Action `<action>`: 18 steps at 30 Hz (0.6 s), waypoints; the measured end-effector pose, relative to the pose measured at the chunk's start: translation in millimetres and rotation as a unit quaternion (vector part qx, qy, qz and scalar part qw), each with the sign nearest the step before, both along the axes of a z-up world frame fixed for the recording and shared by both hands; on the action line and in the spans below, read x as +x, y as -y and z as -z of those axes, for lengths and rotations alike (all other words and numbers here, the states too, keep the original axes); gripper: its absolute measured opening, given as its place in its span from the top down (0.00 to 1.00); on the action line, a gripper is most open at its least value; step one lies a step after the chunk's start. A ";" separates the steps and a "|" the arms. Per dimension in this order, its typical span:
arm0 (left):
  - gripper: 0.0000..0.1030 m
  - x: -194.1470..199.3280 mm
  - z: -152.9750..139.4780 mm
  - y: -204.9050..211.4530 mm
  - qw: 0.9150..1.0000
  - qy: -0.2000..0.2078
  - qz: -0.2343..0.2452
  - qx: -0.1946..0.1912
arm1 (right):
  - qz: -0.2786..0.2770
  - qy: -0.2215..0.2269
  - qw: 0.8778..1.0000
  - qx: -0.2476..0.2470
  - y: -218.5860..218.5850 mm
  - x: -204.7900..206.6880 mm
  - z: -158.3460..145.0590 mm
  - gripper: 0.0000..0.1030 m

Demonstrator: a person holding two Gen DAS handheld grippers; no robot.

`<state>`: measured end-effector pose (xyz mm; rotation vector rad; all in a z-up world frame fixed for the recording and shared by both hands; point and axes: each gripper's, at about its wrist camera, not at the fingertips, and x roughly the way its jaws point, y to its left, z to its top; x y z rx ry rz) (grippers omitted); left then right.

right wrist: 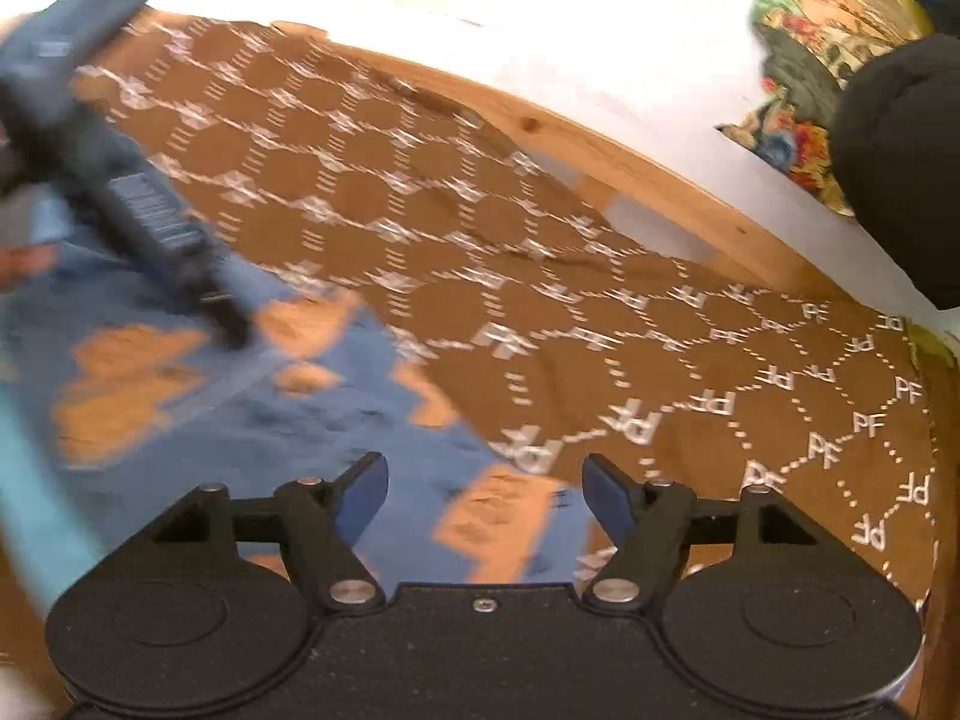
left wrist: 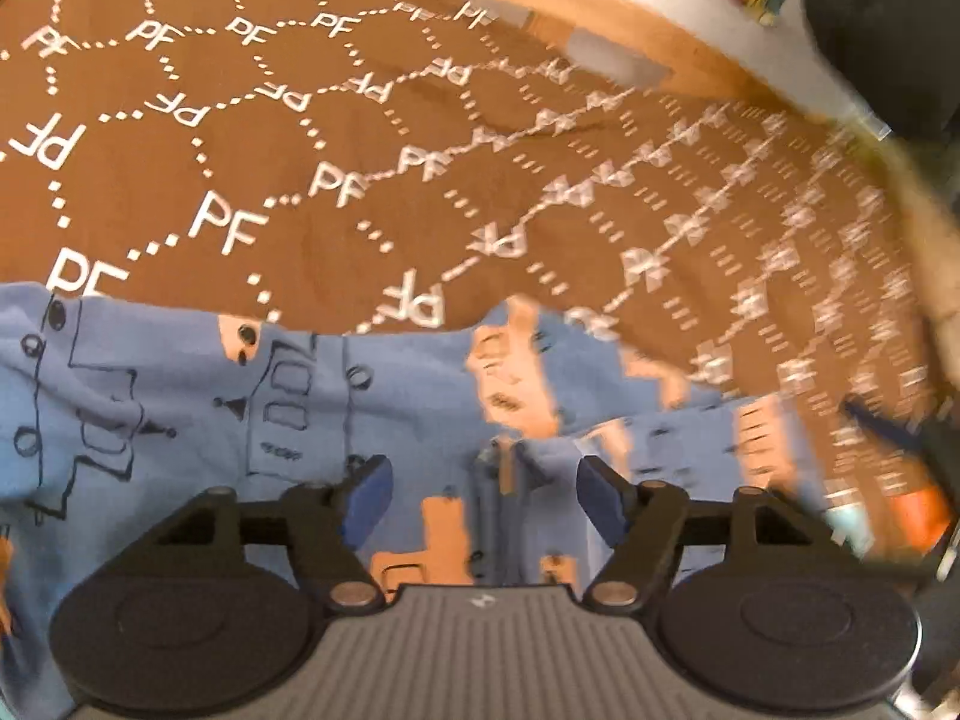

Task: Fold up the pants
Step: 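Open both grippers and release the flattened pants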

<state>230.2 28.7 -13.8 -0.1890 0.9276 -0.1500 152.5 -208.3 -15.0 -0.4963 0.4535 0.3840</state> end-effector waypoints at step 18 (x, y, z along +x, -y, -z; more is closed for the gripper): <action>0.15 -47.1 12.2 11.1 0.997 0.025 -0.006 0.079 | 0.060 -0.012 0.998 -0.035 21.8 18.2 34.8 0.22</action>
